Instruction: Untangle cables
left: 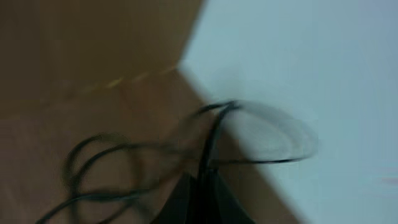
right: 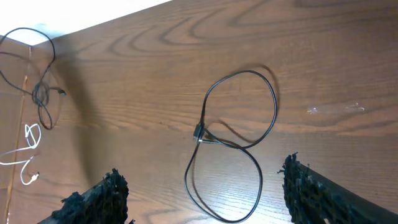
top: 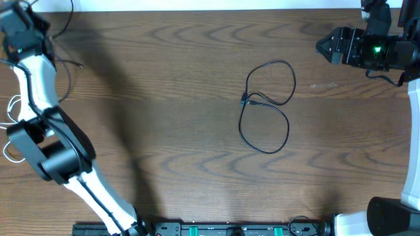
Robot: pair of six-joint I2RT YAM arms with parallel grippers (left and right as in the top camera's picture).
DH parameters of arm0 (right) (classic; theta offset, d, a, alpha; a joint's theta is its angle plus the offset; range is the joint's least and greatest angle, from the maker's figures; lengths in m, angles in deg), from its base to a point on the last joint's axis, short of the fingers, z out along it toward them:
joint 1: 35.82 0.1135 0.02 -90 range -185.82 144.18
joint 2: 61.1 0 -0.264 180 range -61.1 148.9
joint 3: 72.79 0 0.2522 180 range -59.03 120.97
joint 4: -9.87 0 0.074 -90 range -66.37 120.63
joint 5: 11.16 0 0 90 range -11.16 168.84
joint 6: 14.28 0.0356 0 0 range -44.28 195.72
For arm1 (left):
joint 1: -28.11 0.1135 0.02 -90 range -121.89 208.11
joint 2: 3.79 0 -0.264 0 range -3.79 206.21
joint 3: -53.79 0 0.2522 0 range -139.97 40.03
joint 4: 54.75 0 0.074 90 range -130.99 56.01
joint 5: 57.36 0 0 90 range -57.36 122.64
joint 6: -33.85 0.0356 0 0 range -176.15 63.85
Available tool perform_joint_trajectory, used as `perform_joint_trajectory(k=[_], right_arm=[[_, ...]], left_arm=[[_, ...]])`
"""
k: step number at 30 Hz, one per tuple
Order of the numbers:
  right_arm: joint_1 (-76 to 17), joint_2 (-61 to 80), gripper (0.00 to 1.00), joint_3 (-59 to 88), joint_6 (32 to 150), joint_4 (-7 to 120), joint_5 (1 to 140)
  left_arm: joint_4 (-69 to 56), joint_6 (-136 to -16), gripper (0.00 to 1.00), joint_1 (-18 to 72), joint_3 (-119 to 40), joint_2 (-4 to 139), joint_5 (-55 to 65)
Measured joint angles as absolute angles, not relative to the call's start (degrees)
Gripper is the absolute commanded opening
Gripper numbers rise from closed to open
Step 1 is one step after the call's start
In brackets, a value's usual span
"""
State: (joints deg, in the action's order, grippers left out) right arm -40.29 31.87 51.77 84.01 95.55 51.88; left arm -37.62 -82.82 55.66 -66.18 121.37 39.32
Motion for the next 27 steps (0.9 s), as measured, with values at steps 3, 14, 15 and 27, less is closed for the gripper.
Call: perform_joint_trajectory(k=[3, 14, 15, 27], right_arm=[[-40.2, 31.9, 0.79, 51.8, 84.1, 95.5, 51.9], [-39.0, 31.9, 0.80, 51.7, 84.2, 95.6, 51.9], [-39.0, 31.9, 0.80, 51.7, 84.2, 95.6, 51.9], [-39.0, 31.9, 0.81, 51.5, 84.2, 96.1, 52.8]], left_arm=[[-36.0, -82.5, 0.36, 57.1, -66.0, 126.1, 39.8], [-30.2, -82.2, 0.98, 56.2, -65.3, 128.2, 39.9], [-29.5, -82.2, 0.99, 56.2, -65.3, 128.1, 39.5], [-26.6, -81.8, 0.99, 57.6, -65.3, 112.5, 16.4]])
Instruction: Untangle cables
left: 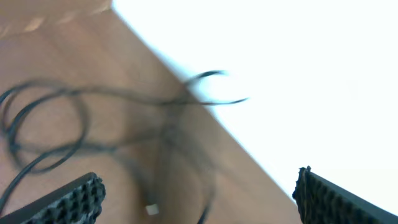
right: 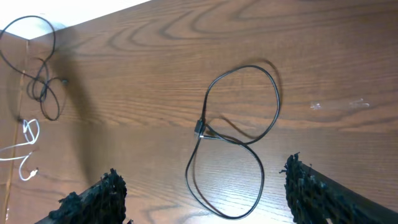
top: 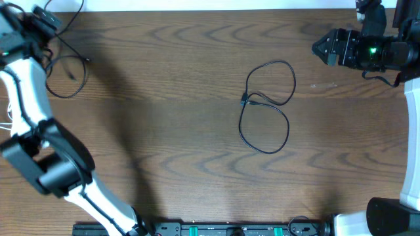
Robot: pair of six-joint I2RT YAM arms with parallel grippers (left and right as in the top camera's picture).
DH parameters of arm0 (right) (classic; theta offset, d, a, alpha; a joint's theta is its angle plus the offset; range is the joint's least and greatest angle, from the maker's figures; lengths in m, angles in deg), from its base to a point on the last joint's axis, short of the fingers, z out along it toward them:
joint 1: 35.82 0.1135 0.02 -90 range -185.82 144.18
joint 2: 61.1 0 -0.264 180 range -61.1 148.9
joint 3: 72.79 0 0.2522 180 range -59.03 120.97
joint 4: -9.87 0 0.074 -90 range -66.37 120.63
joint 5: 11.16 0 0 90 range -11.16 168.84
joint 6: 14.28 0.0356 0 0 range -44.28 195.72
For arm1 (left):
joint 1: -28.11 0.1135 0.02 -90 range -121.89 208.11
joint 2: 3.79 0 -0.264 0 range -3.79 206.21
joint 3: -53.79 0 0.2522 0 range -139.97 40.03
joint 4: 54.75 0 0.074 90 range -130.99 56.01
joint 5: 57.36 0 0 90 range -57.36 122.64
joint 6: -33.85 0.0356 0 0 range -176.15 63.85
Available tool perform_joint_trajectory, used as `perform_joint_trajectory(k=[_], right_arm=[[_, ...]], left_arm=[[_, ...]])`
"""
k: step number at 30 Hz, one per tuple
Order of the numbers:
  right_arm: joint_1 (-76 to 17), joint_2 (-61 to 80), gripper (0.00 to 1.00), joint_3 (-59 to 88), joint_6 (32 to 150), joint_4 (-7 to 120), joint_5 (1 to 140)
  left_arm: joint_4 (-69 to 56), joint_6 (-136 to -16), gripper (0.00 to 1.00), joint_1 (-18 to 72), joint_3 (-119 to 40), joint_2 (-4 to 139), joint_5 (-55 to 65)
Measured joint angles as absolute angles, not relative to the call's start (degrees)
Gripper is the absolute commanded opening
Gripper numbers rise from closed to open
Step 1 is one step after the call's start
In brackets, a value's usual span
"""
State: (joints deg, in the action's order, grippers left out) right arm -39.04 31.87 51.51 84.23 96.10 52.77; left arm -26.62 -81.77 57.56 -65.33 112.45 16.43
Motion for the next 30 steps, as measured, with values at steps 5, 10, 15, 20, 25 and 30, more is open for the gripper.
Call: perform_joint_trajectory(k=[5, 10, 15, 20, 25, 30], right_arm=[[-39.0, 31.9, 0.82, 51.5, 84.2, 96.4, 53.2], [-39.0, 31.9, 0.82, 51.5, 84.2, 96.7, 53.4], [-39.0, 31.9, 0.82, 51.5, 84.2, 96.6, 53.4], [-39.0, 31.9, 0.83, 51.5, 84.2, 96.6, 53.8], [-39.0, 31.9, 0.83, 51.5, 84.1, 96.6, 54.3], [-39.0, 31.9, 0.84, 51.5, 82.9, 97.3, 54.5]], left_arm=[[-28.1, -81.8, 0.99, 58.4, -65.9, 108.5, 11.9], [-27.8, -83.1, 0.96, 59.2, -65.9, 109.6, 10.2], [-25.5, -82.6, 0.94, 58.5, -65.9, 109.7, 8.6], [-16.1, -79.6, 0.94, 53.9, -65.8, 106.5, 12.5], [-1.2, -78.2, 0.94, 45.5, -65.8, 98.5, 15.8], [12.8, -80.5, 0.92, 38.7, -65.8, 95.1, 21.6]])
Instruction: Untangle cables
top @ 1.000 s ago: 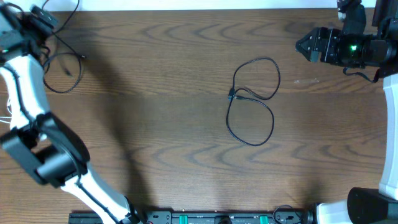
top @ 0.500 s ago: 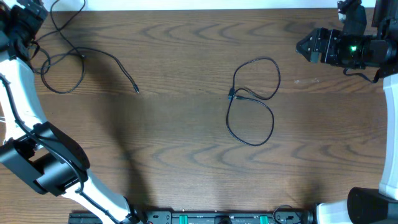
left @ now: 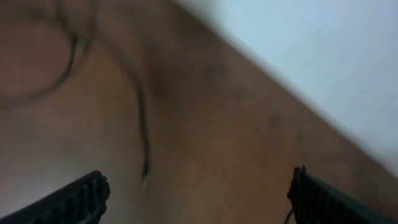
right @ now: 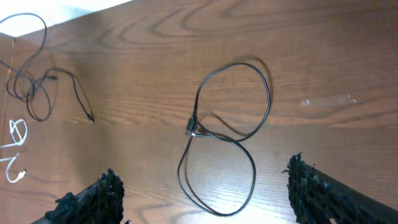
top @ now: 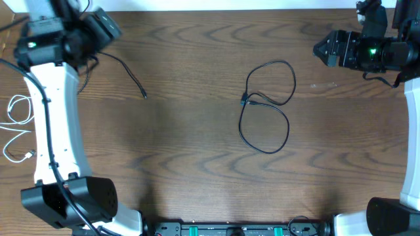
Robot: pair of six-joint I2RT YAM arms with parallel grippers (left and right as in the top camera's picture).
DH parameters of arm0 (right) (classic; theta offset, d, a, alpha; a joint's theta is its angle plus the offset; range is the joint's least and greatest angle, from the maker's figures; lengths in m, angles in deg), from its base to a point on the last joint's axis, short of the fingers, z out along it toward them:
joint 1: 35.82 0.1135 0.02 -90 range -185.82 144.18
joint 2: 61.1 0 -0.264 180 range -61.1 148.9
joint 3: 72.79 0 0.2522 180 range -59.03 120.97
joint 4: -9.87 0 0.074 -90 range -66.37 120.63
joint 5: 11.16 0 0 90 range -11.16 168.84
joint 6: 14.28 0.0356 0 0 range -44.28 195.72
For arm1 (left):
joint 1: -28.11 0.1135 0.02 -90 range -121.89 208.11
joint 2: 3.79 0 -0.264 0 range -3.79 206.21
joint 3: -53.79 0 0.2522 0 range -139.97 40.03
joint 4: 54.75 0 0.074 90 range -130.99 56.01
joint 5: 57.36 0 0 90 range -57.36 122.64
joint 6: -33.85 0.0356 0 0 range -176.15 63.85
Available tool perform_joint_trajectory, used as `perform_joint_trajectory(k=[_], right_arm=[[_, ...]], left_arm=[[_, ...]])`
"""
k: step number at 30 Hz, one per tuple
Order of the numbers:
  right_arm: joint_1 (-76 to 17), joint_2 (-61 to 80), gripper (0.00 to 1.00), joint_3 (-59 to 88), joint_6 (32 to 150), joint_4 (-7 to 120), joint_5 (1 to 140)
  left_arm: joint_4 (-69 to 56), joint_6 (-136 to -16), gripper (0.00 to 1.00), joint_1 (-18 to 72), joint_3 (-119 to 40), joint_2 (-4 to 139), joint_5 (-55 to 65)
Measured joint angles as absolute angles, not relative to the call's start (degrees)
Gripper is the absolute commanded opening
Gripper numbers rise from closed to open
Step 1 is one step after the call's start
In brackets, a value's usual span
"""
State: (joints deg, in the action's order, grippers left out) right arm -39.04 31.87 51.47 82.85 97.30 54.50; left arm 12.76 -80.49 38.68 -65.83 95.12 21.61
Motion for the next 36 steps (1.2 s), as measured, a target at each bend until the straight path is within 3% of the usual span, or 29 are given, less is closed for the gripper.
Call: perform_joint_trajectory(k=[5, 8, 11, 14, 23, 27, 36], right_arm=[[-39.0, 31.9, 0.85, 51.5, 81.3, 97.8, 54.6], [-39.1, 31.9, 0.85, 51.5, 81.0, 97.7, 54.7], [-39.0, 31.9, 0.85, 51.5, 80.8, 97.7, 54.7], [-39.0, 31.9, 0.85, 51.5, 80.7, 97.8, 54.7], [-39.0, 31.9, 0.86, 51.5, 80.6, 97.3, 54.7], [-39.0, 31.9, 0.86, 51.5, 80.6, 97.3, 54.7], [-39.0, 31.9, 0.84, 51.5, 80.6, 98.4, 54.9]], left_arm=[[14.7, -84.7, 0.58, 40.7, -61.1, 95.8, 28.4], [14.6, -85.4, 0.52, 44.9, -58.4, 96.3, 30.3], [13.4, -86.1, 0.22, 49.3, -56.3, 96.5, 31.5], [12.8, -86.3, 0.08, 52.8, -54.8, 97.0, 33.1], [11.9, -90.0, 0.08, 70.5, -48.3, 99.2, 36.3], [4.9, -91.2, 0.08, 77.0, -43.0, 99.2, 37.1], [-13.7, -90.8, 0.08, 79.6, -36.2, 104.5, 37.3]])
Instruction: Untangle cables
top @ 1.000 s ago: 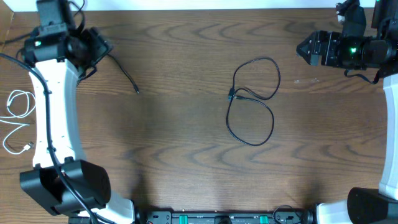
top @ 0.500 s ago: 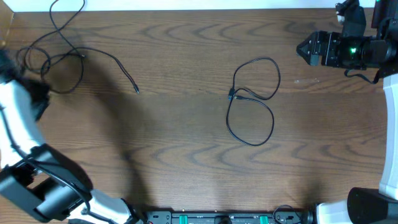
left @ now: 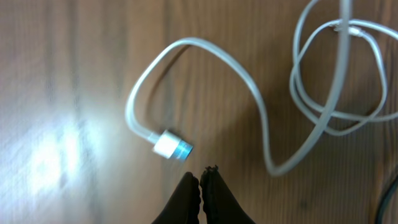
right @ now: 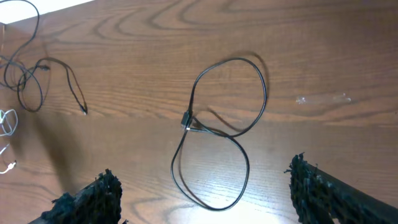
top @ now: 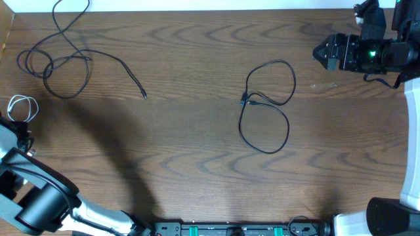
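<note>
A black cable (top: pixel 244 99) lies mid-table in a crossed double loop, also in the right wrist view (right: pixel 186 121). A second black cable (top: pixel 121 62) sprawls tangled at the far left, its tail reaching right. A white cable (top: pixel 13 99) lies at the left edge; the left wrist view shows its loops and plug (left: pixel 171 147). My left gripper (left: pixel 200 179) is shut and empty just short of that plug. My right gripper (right: pixel 203 167) hangs wide open above the table's right end (top: pixel 323 51), away from the looped cable.
My left arm (top: pixel 26 196) lies along the near left corner. A rail of equipment (top: pixel 230 229) lines the near edge. The table's far edge meets a white surface (top: pixel 197 5).
My left arm has gone from the far left corner, over the tangled black cable, to the left edge above the white cable. Its gripper was open and is now shut. My right arm is unchanged.
At first my left gripper was shut at the far left corner with black cable around it. Then it stood open and the tangle lay further onto the table. Later the cable's tail was stretched rightward. Now that arm is over the white cable; the looped cable never moved.
</note>
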Robot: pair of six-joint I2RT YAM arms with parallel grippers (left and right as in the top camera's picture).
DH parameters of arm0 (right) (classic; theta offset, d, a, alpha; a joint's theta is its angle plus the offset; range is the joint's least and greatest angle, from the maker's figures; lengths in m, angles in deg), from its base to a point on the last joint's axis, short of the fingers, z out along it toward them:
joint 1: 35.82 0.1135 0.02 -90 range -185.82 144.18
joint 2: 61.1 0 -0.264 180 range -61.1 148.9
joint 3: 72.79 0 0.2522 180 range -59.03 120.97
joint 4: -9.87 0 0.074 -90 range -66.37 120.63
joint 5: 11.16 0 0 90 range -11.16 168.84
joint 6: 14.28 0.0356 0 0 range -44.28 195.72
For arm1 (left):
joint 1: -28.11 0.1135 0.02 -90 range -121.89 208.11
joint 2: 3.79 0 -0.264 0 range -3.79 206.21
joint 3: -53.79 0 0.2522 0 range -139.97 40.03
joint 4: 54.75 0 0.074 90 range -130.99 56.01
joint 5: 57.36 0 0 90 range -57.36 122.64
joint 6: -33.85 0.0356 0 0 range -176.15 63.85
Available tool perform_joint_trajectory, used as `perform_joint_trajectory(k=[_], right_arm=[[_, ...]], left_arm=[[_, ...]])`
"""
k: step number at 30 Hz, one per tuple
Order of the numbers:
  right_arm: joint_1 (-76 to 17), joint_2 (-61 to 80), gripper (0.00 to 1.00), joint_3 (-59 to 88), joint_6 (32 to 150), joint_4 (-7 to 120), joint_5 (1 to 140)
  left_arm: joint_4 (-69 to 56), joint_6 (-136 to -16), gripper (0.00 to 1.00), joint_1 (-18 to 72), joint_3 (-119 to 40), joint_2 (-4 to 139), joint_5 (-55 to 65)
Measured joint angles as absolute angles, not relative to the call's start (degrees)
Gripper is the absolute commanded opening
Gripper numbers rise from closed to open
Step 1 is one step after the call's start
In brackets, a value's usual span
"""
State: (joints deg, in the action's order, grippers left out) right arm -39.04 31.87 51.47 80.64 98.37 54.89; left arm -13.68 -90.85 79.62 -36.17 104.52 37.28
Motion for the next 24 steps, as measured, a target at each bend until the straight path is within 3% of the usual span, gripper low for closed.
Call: perform_joint_trajectory(k=[24], right_arm=[[-39.0, 31.9, 0.83, 51.5, 81.2, 99.6, 54.9]], left_arm=[[-40.0, -89.3, 0.08, 75.2, -36.2, 116.5, 37.3]])
